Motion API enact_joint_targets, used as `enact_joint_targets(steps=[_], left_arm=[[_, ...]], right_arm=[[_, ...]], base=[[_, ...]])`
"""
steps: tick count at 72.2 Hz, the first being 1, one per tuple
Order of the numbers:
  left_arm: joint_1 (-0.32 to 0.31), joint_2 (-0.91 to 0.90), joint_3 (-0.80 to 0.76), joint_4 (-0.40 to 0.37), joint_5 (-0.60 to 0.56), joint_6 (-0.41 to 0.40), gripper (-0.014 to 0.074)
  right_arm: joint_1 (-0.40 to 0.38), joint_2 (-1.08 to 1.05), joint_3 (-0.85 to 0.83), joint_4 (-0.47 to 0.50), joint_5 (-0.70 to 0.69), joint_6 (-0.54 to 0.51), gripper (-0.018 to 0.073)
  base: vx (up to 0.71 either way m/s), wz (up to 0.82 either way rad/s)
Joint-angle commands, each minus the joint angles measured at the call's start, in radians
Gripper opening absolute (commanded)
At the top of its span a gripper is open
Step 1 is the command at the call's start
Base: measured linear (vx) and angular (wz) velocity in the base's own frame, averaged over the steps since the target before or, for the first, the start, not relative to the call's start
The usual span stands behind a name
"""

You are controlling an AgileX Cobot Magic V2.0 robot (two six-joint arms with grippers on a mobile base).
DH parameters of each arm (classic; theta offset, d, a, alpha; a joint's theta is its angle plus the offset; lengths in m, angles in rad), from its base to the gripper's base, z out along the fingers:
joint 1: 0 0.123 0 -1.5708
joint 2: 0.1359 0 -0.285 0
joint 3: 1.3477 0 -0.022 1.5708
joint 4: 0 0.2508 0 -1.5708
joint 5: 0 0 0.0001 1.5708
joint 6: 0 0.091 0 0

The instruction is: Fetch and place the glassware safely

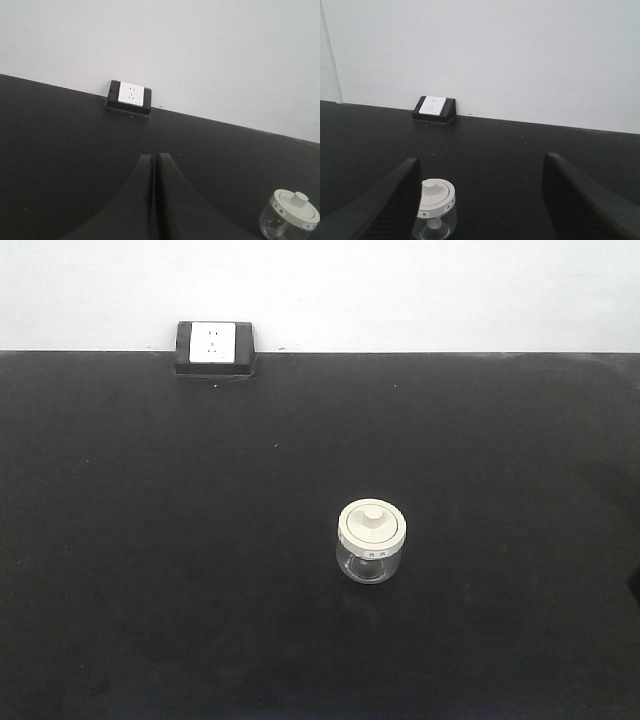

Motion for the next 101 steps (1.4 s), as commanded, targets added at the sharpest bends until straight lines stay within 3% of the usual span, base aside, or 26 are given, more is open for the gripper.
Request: enact_joint_targets(steps=[1, 22, 32, 43, 101], left_arm=[[-0.001, 0.010, -0.025, -0.010, -0.077, -0.008, -0.0007], [-0.001, 0.010, -0.025, -0.010, -0.077, -0.008, -0.0007], [-0.001, 0.010, -0.025, -0.010, -0.077, -0.008, -0.0007], [-0.001, 0.010, -0.025, -0.010, -0.077, -0.008, -0.0007], [-0.001, 0.010, -0.025, -0.010, -0.077, -0.008, -0.0007]], right_arm=[[-0.002, -0.076, 0.016, -0.005, -0.071, -0.006, 0.0499], [-0.002, -0.172, 0.044, -0.033, 0.009, -0.009, 0.0461], [-0.002, -0.172, 0.044, -0.028, 0.008, -0.004, 0.0279], [-0.002, -0.172, 0.044, -0.028, 0.021, -0.002, -0.0015], [-0.002, -0.171, 0.044, -0.030, 0.028, -0.006, -0.0008]], base=[[0.00, 0.00], [0.00, 0.00], [0.00, 0.00], [0.00, 0.00], [0.00, 0.00]])
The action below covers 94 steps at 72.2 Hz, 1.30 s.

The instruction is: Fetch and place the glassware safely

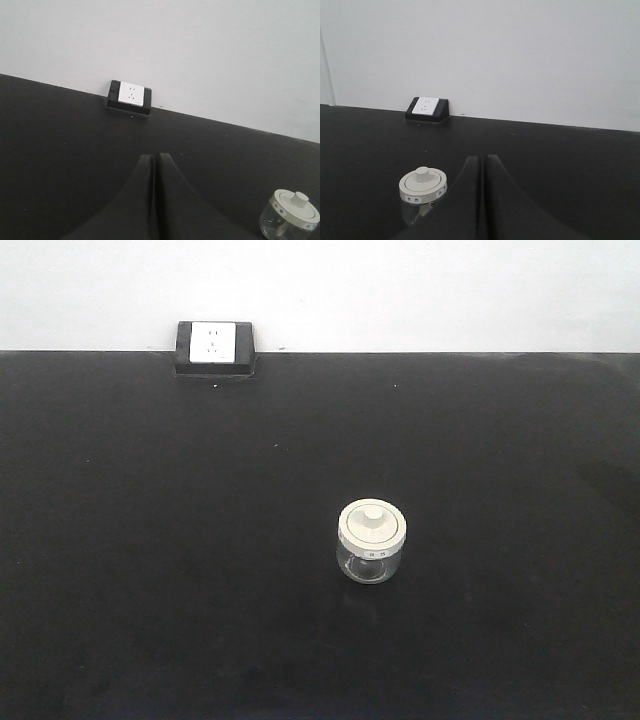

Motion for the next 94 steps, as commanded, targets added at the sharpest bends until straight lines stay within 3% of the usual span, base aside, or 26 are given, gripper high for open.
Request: enact_joint_targets(steps=[1, 19, 34, 42, 64, 94], left_arm=[[-0.001, 0.010, -0.025, -0.010, -0.077, -0.008, -0.0007], [-0.001, 0.010, -0.025, 0.001, -0.076, -0.004, -0.0007], [0.004, -0.002, 0.034, 0.105, -0.083, 0.107, -0.0007], [0.031, -0.028, 0.100, 0.105, -0.101, 0.141, -0.0007], [0.073, -0.103, 0.287, 0.105, -0.254, 0.146, -0.0007], [0.073, -0.120, 0.282, 0.105, -0.242, 0.149, -0.0007]], right_arm=[[-0.002, 0.009, -0.024, -0.014, -0.070, -0.007, -0.0008], [-0.002, 0.009, -0.024, -0.014, -0.070, -0.007, -0.0008], [-0.002, 0.009, -0.024, -0.014, -0.070, -0.007, -0.0008], [-0.002, 0.009, -0.024, -0.014, -0.070, -0.007, -0.0008], [-0.002, 0.009, -0.024, -0.014, -0.067, -0.007, -0.0008], [-0.002, 0.009, -0.024, -0.014, -0.066, -0.007, -0.0008]], base=[[0.00, 0.00], [0.00, 0.00], [0.00, 0.00], [0.00, 0.00], [0.00, 0.00], [0.00, 0.00]])
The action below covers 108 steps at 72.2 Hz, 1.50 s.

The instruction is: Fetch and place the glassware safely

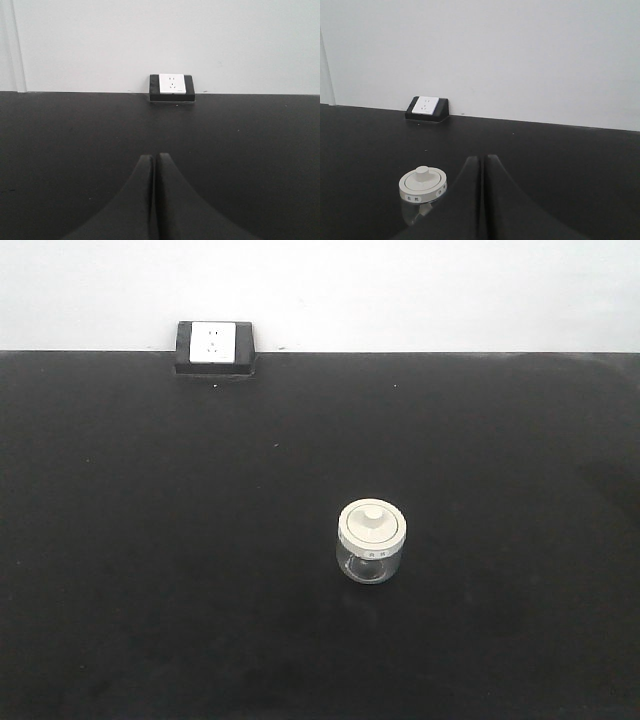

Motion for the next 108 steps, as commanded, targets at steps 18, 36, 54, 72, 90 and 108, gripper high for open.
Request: enact_joint_targets(steps=[18, 36, 54, 72, 90, 108], left_arm=[[0.002, -0.017, 0.031, -0.006, -0.083, -0.001, -0.0007], [0.002, -0.017, 0.031, -0.006, -0.083, -0.001, -0.0007], [0.002, -0.017, 0.031, -0.006, -0.082, -0.001, -0.0007], [0.002, -0.017, 0.031, -0.006, -0.082, -0.001, -0.0007], [0.002, -0.017, 0.031, -0.006, -0.082, -0.001, -0.0007], [0.002, -0.017, 0.031, -0.006, -0.082, -0.001, -0.0007]], right_arm=[[-0.002, 0.009, -0.024, -0.014, -0.070, -0.007, -0.0008], [-0.002, 0.009, -0.024, -0.014, -0.070, -0.007, -0.0008], [-0.002, 0.009, -0.024, -0.014, -0.070, -0.007, -0.0008], [-0.002, 0.009, -0.024, -0.014, -0.070, -0.007, -0.0008], [-0.109, 0.009, -0.014, -0.032, -0.085, -0.015, -0.0008], [-0.298, 0.009, 0.122, 0.059, -0.235, -0.023, -0.0008]], base=[[0.00, 0.00], [0.00, 0.00], [0.00, 0.00], [0.00, 0.00], [0.00, 0.00], [0.00, 0.00]])
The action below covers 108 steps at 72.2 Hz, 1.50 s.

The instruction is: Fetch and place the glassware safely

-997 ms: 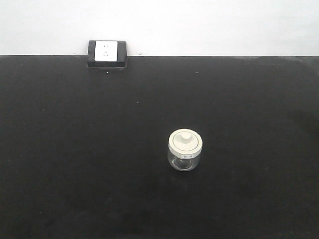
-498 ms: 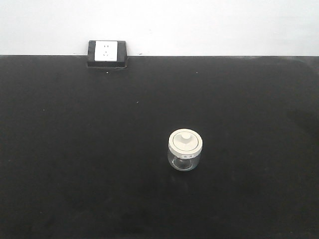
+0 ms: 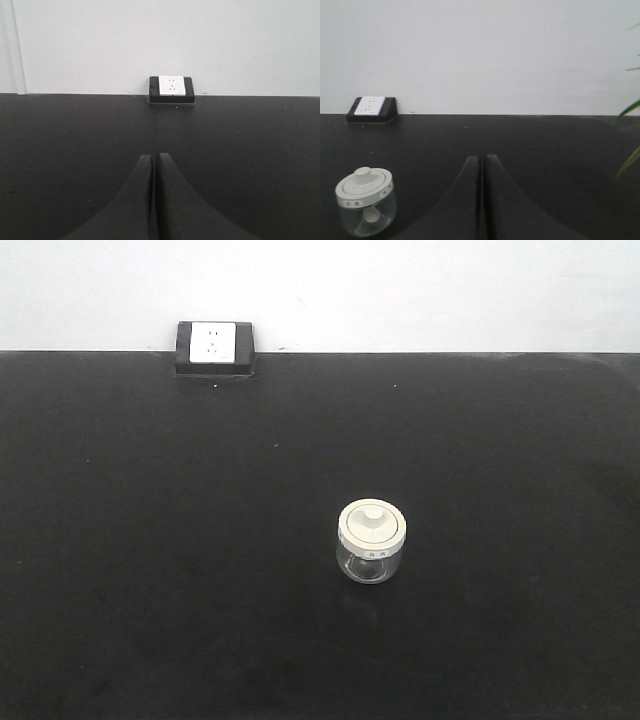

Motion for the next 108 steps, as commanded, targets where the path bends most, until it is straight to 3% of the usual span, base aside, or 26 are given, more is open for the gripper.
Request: enact_joint_targets(steps=[1, 19, 31, 57, 79, 108], left_arm=[[0.002, -0.011, 0.031, -0.006, -0.082, -0.001, -0.0007], [0.002, -0.011, 0.031, -0.006, -0.082, -0.001, -0.0007], [0.002, -0.011, 0.031, -0.006, -0.082, -0.001, -0.0007], [0.002, -0.011, 0.031, -0.006, -0.082, -0.001, -0.0007], [0.002, -0.011, 0.031, -0.006, -0.082, -0.001, -0.0007], [0.002, -0.011, 0.031, -0.006, -0.082, -0.001, -0.0007]], right_arm=[[-0.063, 0.009, 0.030, 0.034, -0.160, -0.020, -0.0008], [-0.103, 0.009, 0.186, 0.126, -0.358, -0.175, -0.0008], [-0.103, 0.009, 0.189, 0.197, -0.335, -0.264, -0.0008], [-0.103, -0.009, 0.189, 0.187, -0.325, -0.250, -0.0008], [-0.103, -0.009, 0.189, 0.155, -0.282, -0.177, -0.0008], [-0.103, -0.009, 0.189, 0.136, -0.279, -0.183, -0.0008]], base=[[0.00, 0.00], [0.00, 0.00], [0.00, 0.00], [0.00, 0.00], [0.00, 0.00], [0.00, 0.00]])
